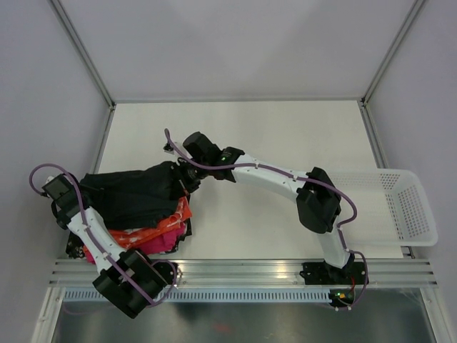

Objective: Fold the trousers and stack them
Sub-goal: Neatly place the folded trousers to the corner

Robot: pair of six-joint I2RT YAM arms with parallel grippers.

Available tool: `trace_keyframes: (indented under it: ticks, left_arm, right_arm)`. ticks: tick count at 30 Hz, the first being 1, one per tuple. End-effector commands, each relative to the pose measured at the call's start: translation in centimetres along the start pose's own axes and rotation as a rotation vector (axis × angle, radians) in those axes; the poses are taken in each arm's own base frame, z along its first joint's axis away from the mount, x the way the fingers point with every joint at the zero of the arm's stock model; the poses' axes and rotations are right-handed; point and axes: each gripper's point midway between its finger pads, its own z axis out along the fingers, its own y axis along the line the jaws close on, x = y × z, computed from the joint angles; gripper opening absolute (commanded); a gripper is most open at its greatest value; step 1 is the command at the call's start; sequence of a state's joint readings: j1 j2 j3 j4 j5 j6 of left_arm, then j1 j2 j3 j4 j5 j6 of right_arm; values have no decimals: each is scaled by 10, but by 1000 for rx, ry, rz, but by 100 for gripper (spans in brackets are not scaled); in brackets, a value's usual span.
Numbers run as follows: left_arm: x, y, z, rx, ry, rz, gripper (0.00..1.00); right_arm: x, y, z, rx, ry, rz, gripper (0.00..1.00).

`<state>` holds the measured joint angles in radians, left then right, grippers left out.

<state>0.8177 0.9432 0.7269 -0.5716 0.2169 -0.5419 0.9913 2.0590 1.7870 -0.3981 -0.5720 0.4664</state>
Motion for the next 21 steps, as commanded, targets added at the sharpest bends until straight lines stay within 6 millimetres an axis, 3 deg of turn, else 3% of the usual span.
trace_keyframes:
  ticks: [1, 4, 5, 7, 8, 11, 12, 13, 14, 15, 16, 17, 18, 19, 20, 21]
  left_arm:
    - [-1, 10, 3, -50, 7, 21, 2]
    - [-10, -19, -11, 63, 1, 22, 2]
    - [-21, -31, -21, 101, -29, 27, 2]
    - [-29, -52, -33, 178, -27, 28, 6]
    - [-44, -70, -45, 224, -54, 43, 8]
    - [-66, -113, -71, 387, -66, 80, 20]
    - [-70, -123, -77, 428, -71, 97, 28]
    - [-74, -132, -83, 464, -77, 116, 34]
    - [-77, -146, -91, 518, -80, 152, 42]
    - [-77, -151, -93, 540, -77, 189, 55]
    - [-77, -155, -94, 552, -72, 217, 62]
    - [-74, -165, -96, 562, -47, 250, 69]
    - [-71, -170, -95, 568, -41, 309, 78]
    - [-71, -187, -103, 583, -53, 361, 81]
    - [-67, -191, -95, 566, -26, 389, 84]
    - [-66, -201, -95, 570, -28, 418, 85]
  right_arm:
    - [-5, 8, -5, -23, -11, -73, 0]
    - [11, 4, -6, -7, 36, -98, 0]
    - [17, 2, -8, 6, 56, -103, 0]
    - [15, 5, -17, 32, 52, -156, 0]
    - [14, 6, -23, 46, 48, -168, 0]
    - [-21, 26, -52, 60, -47, -230, 0]
    - [-34, 34, -63, 59, -81, -247, 0]
    - [-58, 45, -78, 59, -144, -281, 1]
    - [-66, 45, -88, 84, -157, -280, 2]
    - [-91, 49, -105, 126, -230, -298, 10]
    - [-107, 40, -122, 167, -275, -287, 20]
    - [-117, 32, -133, 199, -300, -270, 36]
    - [-133, 26, -151, 238, -358, -255, 66]
    - [-149, 1, -176, 289, -409, -200, 80]
    - [-160, -10, -192, 311, -452, -184, 89]
    - [-169, -25, -208, 342, -488, -158, 90]
